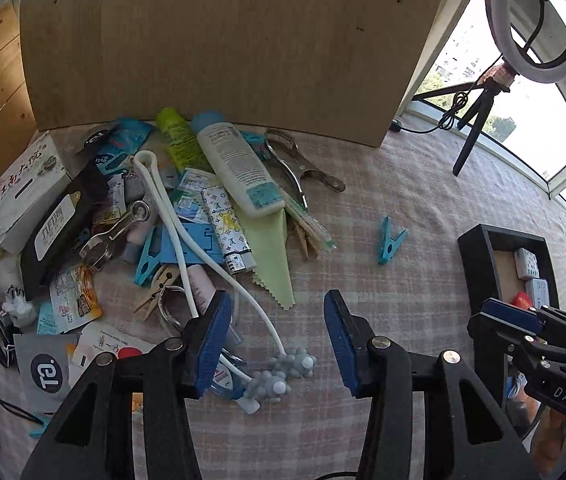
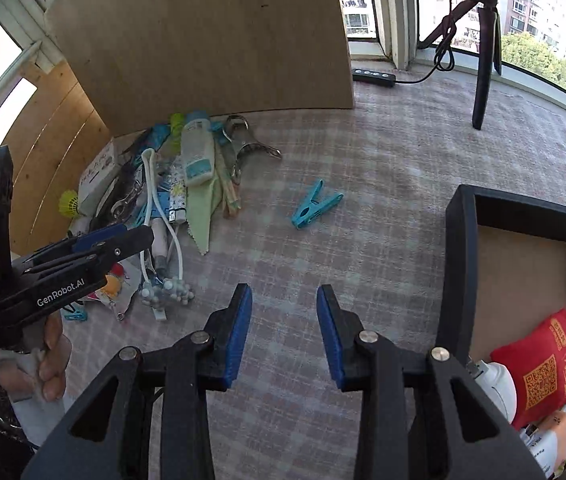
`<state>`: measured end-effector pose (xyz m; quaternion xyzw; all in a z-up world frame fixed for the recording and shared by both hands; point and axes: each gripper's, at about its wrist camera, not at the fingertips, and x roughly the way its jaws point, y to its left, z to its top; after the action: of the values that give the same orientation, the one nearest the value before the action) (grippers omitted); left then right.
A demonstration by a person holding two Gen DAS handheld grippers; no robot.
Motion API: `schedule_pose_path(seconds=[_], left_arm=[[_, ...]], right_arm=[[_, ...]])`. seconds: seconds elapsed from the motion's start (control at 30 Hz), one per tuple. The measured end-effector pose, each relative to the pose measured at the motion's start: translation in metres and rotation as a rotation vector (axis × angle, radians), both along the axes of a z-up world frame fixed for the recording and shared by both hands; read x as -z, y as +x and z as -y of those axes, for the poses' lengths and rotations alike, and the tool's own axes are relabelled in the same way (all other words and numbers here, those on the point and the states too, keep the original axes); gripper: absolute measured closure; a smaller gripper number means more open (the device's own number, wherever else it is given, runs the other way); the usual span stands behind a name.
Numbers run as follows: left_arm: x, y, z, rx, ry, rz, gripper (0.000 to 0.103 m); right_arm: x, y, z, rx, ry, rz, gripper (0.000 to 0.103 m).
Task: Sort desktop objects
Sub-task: 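Move both tools back to the pile and grasp the white earphone cable together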
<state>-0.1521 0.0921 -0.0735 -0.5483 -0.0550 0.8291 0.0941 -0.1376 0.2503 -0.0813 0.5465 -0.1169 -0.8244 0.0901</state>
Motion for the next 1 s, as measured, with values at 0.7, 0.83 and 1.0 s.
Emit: schedule_pose_path(seconds=[0.7,0.83,1.0], left_arm=[[0.043,-0.038,0.022,-0.027,0.034,0.144,0.077],[0.044,-0.035,0.018,-0.024,0.036,0.146,0.077],[0.046,-0.036,0.015,-0.023,0.040,0.152,0.077]], right_arm=[[0.078,-0.074,0.108,-0.192,-0.128,0.193,0.082],[0.084,-0.079,0.114,-0.193,-0.125,0.205,0.084],[0.091,-0.077,0.116,-0.191,-0.090,0.216,0.098]])
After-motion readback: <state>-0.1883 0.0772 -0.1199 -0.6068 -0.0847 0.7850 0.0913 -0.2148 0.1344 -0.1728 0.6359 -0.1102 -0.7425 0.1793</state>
